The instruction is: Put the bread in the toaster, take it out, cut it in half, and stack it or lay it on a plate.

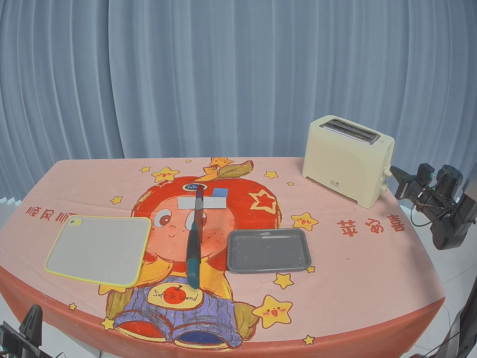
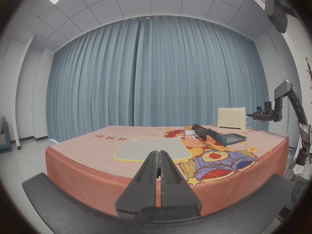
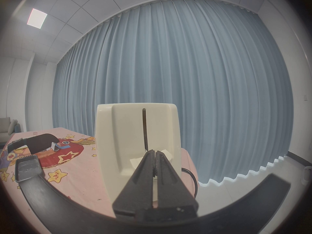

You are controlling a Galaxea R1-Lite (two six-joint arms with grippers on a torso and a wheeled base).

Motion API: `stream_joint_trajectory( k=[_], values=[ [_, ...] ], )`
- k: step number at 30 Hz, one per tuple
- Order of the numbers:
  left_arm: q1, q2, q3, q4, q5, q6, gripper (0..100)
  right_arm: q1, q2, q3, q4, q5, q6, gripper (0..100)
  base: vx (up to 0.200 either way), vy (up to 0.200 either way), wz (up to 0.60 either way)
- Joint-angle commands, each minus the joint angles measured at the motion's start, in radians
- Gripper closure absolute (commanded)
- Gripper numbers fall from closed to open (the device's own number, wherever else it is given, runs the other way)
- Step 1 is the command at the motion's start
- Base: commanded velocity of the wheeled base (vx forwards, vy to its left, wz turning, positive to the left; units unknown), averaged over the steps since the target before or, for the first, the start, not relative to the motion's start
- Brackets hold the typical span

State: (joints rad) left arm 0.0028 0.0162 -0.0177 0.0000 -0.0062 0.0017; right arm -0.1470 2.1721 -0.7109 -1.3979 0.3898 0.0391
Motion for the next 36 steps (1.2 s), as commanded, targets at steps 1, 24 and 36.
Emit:
stream_joint_trajectory(
  k=[1,24,36],
  values=[
    [0.0,-0.016,0.018,-0.002,0.0,0.0,100,0.001,0.011,0.002,0.005,0.001,-0.004,100,0.0,0.0,0.0],
    [0.0,-0.016,0.018,0.0,0.0,0.0,100,0.004,-0.055,0.016,0.002,0.001,-0.004,100,0.0,0.0,0.0],
    [0.0,-0.016,0.018,-0.002,0.0,0.0,100,0.004,-0.112,0.057,0.002,-0.002,-0.001,100,0.0,0.0,0.0]
  ],
)
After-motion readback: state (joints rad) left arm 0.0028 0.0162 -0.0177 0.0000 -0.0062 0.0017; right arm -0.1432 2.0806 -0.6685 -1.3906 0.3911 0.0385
